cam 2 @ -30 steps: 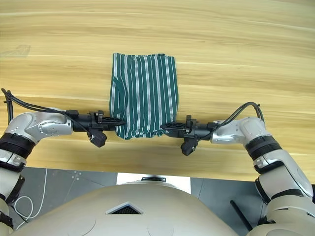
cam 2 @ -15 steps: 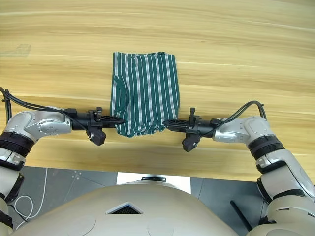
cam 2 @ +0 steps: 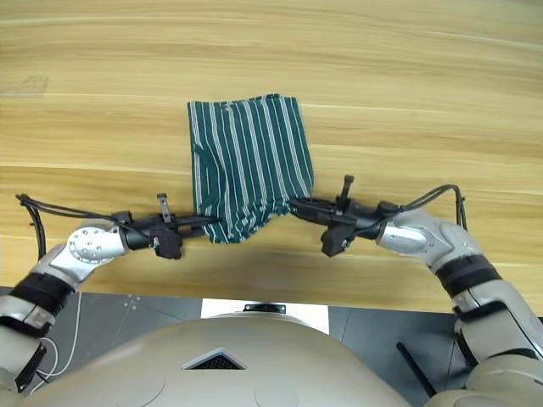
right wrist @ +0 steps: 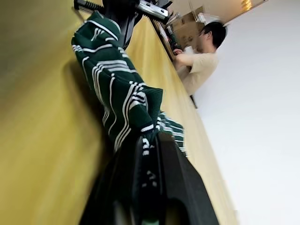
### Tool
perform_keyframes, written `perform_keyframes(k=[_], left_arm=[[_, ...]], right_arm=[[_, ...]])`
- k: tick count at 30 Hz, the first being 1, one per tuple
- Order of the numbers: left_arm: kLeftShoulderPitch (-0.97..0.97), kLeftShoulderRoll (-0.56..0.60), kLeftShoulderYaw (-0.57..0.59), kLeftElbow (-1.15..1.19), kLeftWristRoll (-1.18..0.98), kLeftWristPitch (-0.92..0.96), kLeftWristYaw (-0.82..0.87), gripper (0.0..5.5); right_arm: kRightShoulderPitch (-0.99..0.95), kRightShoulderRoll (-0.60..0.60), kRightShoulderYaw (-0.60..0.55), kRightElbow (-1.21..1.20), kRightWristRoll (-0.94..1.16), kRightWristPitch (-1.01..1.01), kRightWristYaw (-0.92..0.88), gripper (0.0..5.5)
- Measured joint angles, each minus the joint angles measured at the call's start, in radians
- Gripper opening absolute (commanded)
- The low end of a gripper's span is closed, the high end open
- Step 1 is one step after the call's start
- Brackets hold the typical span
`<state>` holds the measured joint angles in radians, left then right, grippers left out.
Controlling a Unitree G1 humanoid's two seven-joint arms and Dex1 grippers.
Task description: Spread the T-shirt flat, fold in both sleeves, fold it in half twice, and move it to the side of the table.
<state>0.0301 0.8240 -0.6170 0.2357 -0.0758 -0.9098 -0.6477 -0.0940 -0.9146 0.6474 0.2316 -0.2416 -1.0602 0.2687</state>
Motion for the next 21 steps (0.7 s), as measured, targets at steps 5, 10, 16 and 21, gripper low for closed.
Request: perform_keyframes(k=[5, 10, 16, 21], left_arm=[[0.174, 0.076, -0.022, -0.28, -0.132, 0.095, -0.088, 0.05], [0.274, 0.14, 0.062, -0.471, -0.382, 0.181, -0.131, 0.05], [0.212, -0.053, 0.204, -0.355, -0.566, 0.459, -0.062, 0.05], [0.129, -0.229, 0.269, -0.191, -0.517, 0.688, 0.064, 0.05]], right_arm=[[0.173, -0.214, 0.053, -0.384, 0.311, 0.14, 0.207, 0.2], [0.219, -0.253, -0.019, -0.509, 0.469, 0.226, 0.297, 0.2], [0.197, -0.045, -0.11, -0.429, 0.483, 0.32, 0.304, 0.2], [0.14, 0.139, -0.193, -0.238, 0.461, 0.425, 0.282, 0.2]])
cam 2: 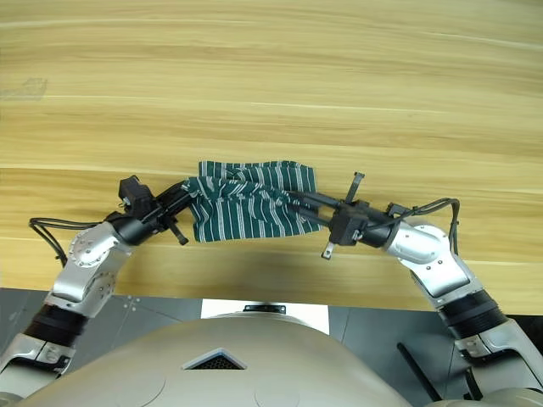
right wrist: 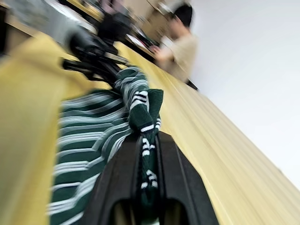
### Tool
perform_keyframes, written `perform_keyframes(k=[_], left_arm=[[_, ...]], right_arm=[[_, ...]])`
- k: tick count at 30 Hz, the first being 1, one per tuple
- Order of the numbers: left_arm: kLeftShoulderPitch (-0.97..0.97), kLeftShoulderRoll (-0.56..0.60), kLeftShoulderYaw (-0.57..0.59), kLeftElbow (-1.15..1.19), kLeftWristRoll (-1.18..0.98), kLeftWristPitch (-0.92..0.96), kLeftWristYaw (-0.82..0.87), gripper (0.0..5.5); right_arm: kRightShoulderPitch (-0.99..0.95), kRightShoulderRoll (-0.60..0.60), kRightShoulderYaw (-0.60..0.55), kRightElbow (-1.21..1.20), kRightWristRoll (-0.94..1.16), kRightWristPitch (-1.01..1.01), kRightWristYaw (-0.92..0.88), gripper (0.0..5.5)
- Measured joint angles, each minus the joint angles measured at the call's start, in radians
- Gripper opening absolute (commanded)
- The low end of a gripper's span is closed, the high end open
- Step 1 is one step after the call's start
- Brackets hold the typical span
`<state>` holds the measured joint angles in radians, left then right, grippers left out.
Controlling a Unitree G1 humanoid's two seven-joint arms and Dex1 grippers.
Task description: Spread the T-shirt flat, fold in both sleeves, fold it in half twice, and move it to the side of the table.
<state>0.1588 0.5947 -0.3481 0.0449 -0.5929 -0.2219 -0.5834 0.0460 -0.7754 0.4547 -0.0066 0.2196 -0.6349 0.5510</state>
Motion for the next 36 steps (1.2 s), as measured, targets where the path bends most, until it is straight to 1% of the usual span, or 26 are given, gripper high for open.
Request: perform_keyframes(k=[2, 5, 6, 7, 10, 11, 15, 18, 19, 20, 22, 23, 24, 25, 27, 30, 31, 33, 36], left_arm=[[-0.036, -0.059, 0.016, 0.048, 0.024, 0.079, 0.024, 0.05], [-0.089, -0.119, 0.041, 0.094, 0.071, 0.134, 0.031, 0.05], [-0.098, -0.14, 0.051, 0.11, 0.09, 0.139, 0.031, 0.05], [-0.099, -0.147, 0.057, 0.115, 0.1, 0.144, 0.028, 0.4], [-0.122, -0.189, 0.088, 0.157, 0.132, 0.159, 0.01, 0.82], [-0.132, -0.197, 0.1, 0.165, 0.137, 0.16, 0.002, 1.05], [-0.158, -0.241, 0.17, 0.182, 0.117, 0.185, -0.037, 1.58], [-0.155, -0.261, 0.192, 0.166, 0.114, 0.203, -0.072, 1.99], [-0.145, -0.273, 0.201, 0.152, 0.109, 0.208, -0.081, 2.22], [-0.14, -0.284, 0.214, 0.145, 0.097, 0.217, -0.085, 2.28], [-0.137, -0.295, 0.261, 0.147, 0.077, 0.228, -0.079, 2.53], [-0.137, -0.299, 0.307, 0.156, 0.067, 0.231, -0.062, 2.71], [-0.137, -0.298, 0.352, 0.17, 0.056, 0.234, -0.043, 2.85], [-0.137, -0.299, 0.38, 0.177, 0.048, 0.24, -0.027, 3.11], [-0.126, -0.308, 0.431, 0.16, 0.029, 0.251, -0.008, 3.46], [-0.056, -0.347, 0.442, -0.009, -0.02, 0.257, -0.018, 3.46], [-0.022, -0.373, 0.43, -0.099, -0.034, 0.244, -0.03, 3.46], [0.014, -0.416, 0.396, -0.195, -0.038, 0.216, -0.035, 3.46], [0.073, -0.481, 0.272, -0.251, 0.038, 0.164, -0.04, 3.46]], right_arm=[[-0.044, 0.084, -0.029, 0.092, -0.014, 0.044, -0.008, 0.2], [-0.13, 0.172, -0.072, 0.217, -0.065, 0.077, -0.022, 0.2], [-0.157, 0.205, -0.081, 0.258, -0.086, 0.081, -0.027, 0.47], [-0.168, 0.22, -0.087, 0.279, -0.099, 0.081, -0.029, 0.62], [-0.22, 0.289, -0.108, 0.379, -0.164, 0.079, -0.052, 1.15], [-0.229, 0.302, -0.111, 0.398, -0.174, 0.077, -0.053, 1.41], [-0.247, 0.341, -0.122, 0.444, -0.227, 0.058, -0.06, 2.02], [-0.247, 0.356, -0.132, 0.46, -0.253, 0.052, -0.069, 2.49], [-0.247, 0.364, -0.136, 0.465, -0.267, 0.05, -0.074, 2.73], [-0.248, 0.372, -0.137, 0.472, -0.278, 0.047, -0.082, 2.82], [-0.251, 0.384, -0.156, 0.501, -0.301, 0.044, -0.121, 3.1], [-0.255, 0.387, -0.181, 0.517, -0.313, 0.043, -0.154, 3.3], [-0.261, 0.386, -0.208, 0.524, -0.313, 0.043, -0.175, 3.32], [-0.265, 0.384, -0.223, 0.525, -0.313, 0.042, -0.182, 3.32], [-0.253, 0.382, -0.239, 0.46, -0.311, 0.042, -0.182, 3.32], [-0.188, 0.398, -0.215, 0.246, -0.301, 0.055, -0.164, 3.32], [-0.151, 0.421, -0.187, 0.155, -0.301, 0.074, -0.155, 3.32], [-0.104, 0.458, -0.144, 0.071, -0.302, 0.113, -0.154, 3.32], [-0.06, 0.5, -0.107, 0.036, -0.322, 0.171, -0.16, 3.32]])
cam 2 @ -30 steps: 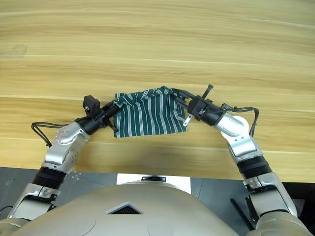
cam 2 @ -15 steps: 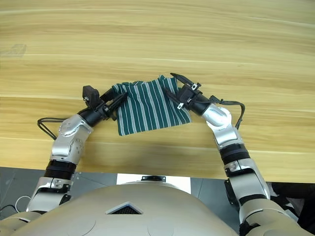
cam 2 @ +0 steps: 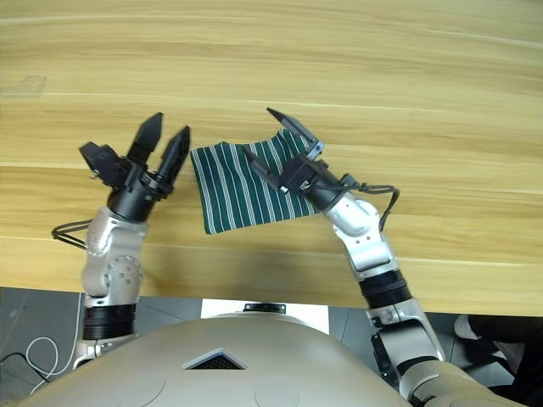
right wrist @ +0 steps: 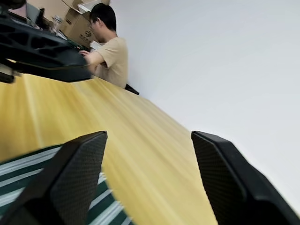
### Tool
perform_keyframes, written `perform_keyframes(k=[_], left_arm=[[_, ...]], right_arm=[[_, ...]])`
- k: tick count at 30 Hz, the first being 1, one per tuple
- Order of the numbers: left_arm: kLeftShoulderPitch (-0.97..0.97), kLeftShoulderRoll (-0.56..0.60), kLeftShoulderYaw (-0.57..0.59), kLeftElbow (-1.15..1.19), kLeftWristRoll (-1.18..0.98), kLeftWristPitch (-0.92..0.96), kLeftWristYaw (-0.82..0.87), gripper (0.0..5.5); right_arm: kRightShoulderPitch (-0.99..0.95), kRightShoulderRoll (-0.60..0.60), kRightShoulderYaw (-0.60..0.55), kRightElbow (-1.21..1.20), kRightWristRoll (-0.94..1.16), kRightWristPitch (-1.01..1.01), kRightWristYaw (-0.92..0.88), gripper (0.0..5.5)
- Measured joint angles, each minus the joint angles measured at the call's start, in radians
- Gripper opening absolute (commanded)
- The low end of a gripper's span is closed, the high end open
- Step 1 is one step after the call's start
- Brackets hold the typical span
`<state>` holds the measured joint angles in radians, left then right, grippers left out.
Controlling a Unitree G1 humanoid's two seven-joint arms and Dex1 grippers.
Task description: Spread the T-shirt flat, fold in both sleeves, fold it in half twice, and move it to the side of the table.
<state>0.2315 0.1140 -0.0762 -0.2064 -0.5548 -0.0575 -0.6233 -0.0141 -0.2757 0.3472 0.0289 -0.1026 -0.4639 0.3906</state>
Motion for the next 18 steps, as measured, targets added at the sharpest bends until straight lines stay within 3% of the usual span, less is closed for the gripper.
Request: perform_keyframes(k=[7, 11, 18], left_arm=[[-0.051, -0.091, -0.094, 0.156, 0.151, -0.007, 0.09, 3.46], [-0.195, -0.154, -0.033, 0.403, 0.184, 0.101, 0.247, 3.46], [-0.285, -0.168, 0.021, 0.521, 0.189, 0.109, 0.305, 3.46]], right_arm=[[-0.012, 0.097, -0.015, 0.1, 0.001, 0.074, -0.064, 3.32], [-0.111, 0.149, -0.087, 0.323, 0.002, 0.102, -0.15, 3.32], [-0.231, 0.189, -0.156, 0.597, -0.012, 0.153, -0.267, 3.32]])
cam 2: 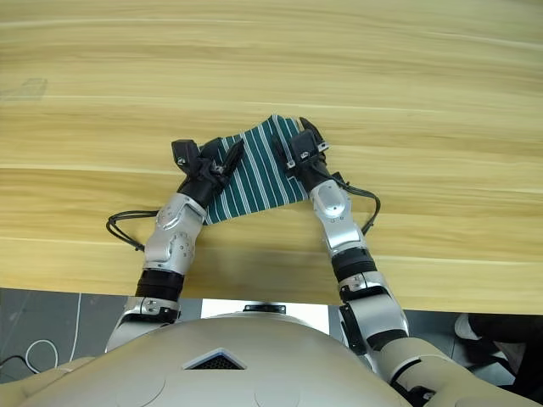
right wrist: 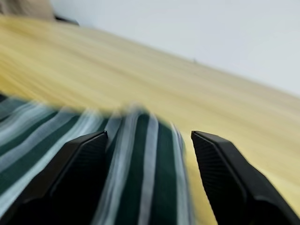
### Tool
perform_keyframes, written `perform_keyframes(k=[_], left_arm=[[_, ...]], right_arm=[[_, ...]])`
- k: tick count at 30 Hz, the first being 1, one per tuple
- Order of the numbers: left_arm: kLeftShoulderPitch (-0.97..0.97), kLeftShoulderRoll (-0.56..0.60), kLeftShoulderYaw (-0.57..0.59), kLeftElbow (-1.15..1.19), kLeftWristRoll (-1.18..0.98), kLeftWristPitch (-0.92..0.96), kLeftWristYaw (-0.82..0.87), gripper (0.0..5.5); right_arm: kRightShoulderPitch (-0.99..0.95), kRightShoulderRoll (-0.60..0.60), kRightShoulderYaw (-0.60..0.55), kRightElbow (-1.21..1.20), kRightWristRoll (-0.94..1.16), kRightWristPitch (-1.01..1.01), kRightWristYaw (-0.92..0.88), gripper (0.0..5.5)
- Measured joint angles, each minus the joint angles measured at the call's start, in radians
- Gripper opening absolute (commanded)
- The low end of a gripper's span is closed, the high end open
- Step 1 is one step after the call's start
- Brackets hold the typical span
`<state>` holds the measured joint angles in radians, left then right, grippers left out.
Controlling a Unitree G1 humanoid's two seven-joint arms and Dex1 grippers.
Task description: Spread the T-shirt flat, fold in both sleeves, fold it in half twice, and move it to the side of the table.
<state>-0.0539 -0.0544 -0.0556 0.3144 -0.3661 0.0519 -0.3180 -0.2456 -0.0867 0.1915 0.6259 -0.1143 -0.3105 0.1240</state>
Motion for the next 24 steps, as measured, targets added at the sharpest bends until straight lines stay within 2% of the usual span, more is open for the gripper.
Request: perform_keyframes(k=[6, 12, 16, 19, 21, 24], left_arm=[[-0.007, 0.001, -0.002, 0.019, 0.012, -0.012, -0.004, 3.46], [-0.008, 0.002, -0.01, 0.036, 0.019, -0.036, -0.027, 3.46], [-0.009, 0.002, -0.009, 0.061, 0.028, -0.075, -0.049, 3.46], [-0.015, 0.003, -0.007, 0.079, 0.034, -0.096, -0.059, 3.46], [-0.02, 0.003, -0.007, 0.088, 0.04, -0.104, -0.063, 3.46], [-0.032, 0.004, -0.004, 0.109, 0.049, -0.125, -0.067, 3.46]], right_arm=[[-0.057, 0.005, -0.037, 0.093, -0.005, 0.001, -0.027, 3.32], [-0.093, 0.018, -0.146, 0.145, 0.116, 0.048, 0.006, 3.32], [-0.074, 0.048, -0.261, 0.05, 0.351, 0.228, 0.179, 3.32], [-0.069, 0.05, -0.323, -0.02, 0.464, 0.381, 0.23, 3.32], [-0.037, 0.052, -0.315, -0.085, 0.475, 0.419, 0.245, 3.32], [0.084, 0.055, -0.228, -0.242, 0.446, 0.368, 0.334, 3.32]])
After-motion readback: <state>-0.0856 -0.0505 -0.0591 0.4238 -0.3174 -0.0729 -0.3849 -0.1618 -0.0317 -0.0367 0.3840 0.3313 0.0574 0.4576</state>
